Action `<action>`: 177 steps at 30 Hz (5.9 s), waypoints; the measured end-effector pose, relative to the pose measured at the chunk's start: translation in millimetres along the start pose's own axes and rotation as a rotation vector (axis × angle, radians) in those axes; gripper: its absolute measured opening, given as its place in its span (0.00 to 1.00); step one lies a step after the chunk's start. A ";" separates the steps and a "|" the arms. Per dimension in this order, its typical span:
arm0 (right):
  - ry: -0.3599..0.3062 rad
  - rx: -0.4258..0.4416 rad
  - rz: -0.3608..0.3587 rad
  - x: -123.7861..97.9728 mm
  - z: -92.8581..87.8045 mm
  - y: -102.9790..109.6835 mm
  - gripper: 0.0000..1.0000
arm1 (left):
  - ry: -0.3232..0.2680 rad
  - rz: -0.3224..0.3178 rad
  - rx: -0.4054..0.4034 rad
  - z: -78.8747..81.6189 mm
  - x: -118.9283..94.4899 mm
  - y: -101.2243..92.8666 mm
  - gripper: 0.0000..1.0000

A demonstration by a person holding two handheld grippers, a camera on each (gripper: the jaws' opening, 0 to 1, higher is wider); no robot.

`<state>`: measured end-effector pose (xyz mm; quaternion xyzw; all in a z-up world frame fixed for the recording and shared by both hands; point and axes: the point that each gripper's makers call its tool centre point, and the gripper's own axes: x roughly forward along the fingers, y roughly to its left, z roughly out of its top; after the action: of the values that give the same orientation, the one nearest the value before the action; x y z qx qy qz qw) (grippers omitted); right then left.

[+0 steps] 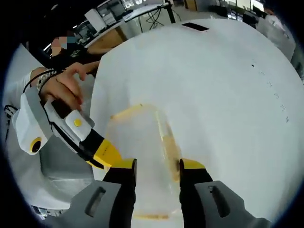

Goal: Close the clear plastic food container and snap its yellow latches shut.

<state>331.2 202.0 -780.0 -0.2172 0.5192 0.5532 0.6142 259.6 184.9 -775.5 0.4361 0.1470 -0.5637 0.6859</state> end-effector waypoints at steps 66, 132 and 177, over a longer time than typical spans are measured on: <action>0.121 -0.059 0.044 8.1 5.7 7.6 0.26 | 0.028 0.035 0.056 5.6 3.8 5.5 0.20; 0.149 -0.294 -0.217 -1.9 -71.3 11.6 0.71 | 0.288 -0.214 -0.161 -69.1 -16.5 35.3 0.67; 0.097 -0.336 -0.207 29.3 12.4 -2.0 0.71 | 0.338 -0.195 -0.176 -140.9 -56.3 66.5 0.66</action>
<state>333.5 225.2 -801.8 -0.3953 0.4233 0.5550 0.5971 342.3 327.8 -788.9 0.4465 0.3499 -0.5313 0.6292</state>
